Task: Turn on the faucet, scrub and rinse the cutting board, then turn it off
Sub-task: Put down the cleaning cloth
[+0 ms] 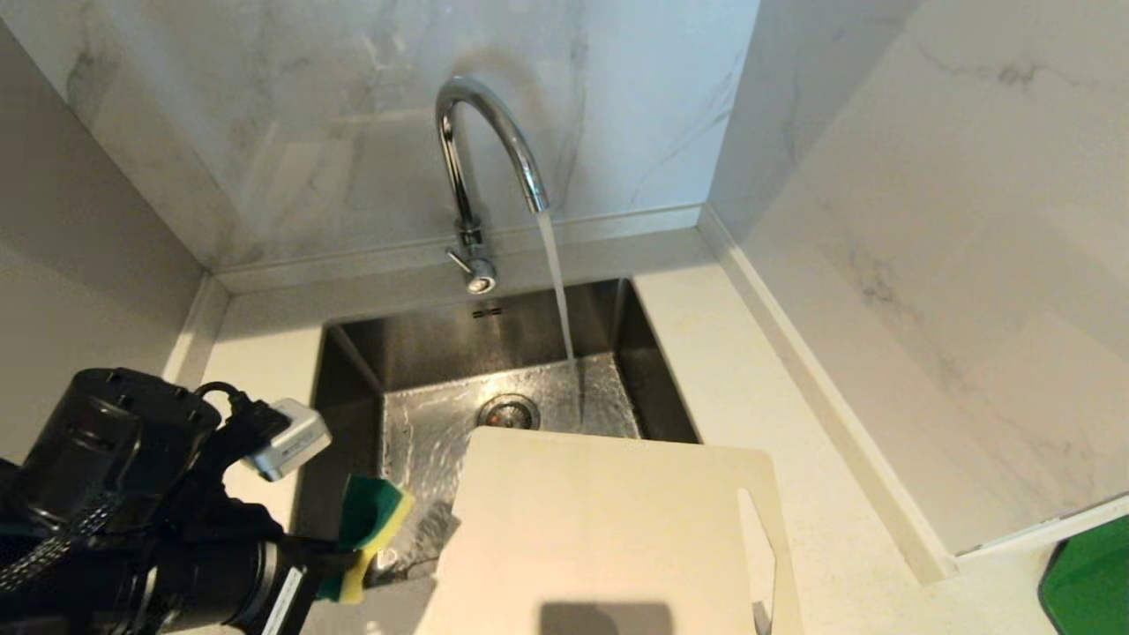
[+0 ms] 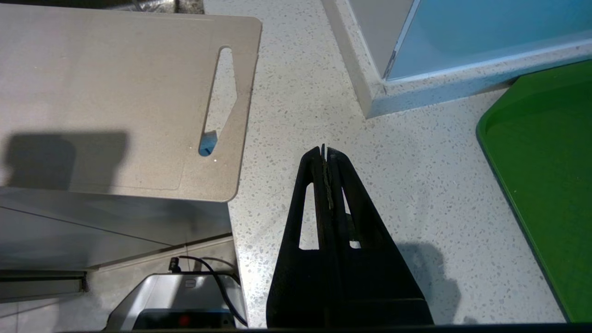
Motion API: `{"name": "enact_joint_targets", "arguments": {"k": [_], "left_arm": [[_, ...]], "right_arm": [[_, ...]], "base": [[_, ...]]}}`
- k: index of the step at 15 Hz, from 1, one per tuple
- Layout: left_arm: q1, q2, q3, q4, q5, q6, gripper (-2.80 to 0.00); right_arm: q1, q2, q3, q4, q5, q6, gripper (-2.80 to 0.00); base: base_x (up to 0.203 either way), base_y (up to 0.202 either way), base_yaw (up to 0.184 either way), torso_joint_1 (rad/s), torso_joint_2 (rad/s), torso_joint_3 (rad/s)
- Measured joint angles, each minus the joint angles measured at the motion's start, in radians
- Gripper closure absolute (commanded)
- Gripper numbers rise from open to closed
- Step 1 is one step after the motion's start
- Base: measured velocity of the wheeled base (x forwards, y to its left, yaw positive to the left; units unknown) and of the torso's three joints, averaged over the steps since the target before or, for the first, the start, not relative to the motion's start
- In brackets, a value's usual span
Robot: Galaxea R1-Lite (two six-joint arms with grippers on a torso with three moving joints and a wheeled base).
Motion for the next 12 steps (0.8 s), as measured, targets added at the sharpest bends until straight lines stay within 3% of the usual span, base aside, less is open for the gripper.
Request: {"name": "enact_joint_targets", "arguments": {"k": [3, 5, 12], "left_arm": [[0.020, 0.119, -0.117, -0.054, 0.004, 0.000, 0.00], [0.075, 0.202, -0.213, -0.067, 0.006, 0.003, 0.00], [0.440, 0.376, -0.418, -0.072, 0.015, 0.084, 0.00]], "right_arm": [[0.000, 0.000, 0.000, 0.000, 0.000, -0.001, 0.00], [0.000, 0.000, 0.000, 0.000, 0.000, -0.001, 0.00], [0.000, 0.000, 0.000, 0.000, -0.001, -0.001, 0.00]], "base": [[0.000, 0.000, 0.000, 0.000, 0.00, 0.000], [0.000, 0.000, 0.000, 0.000, 0.00, 0.000], [0.000, 0.000, 0.000, 0.000, 0.00, 0.000]]}}
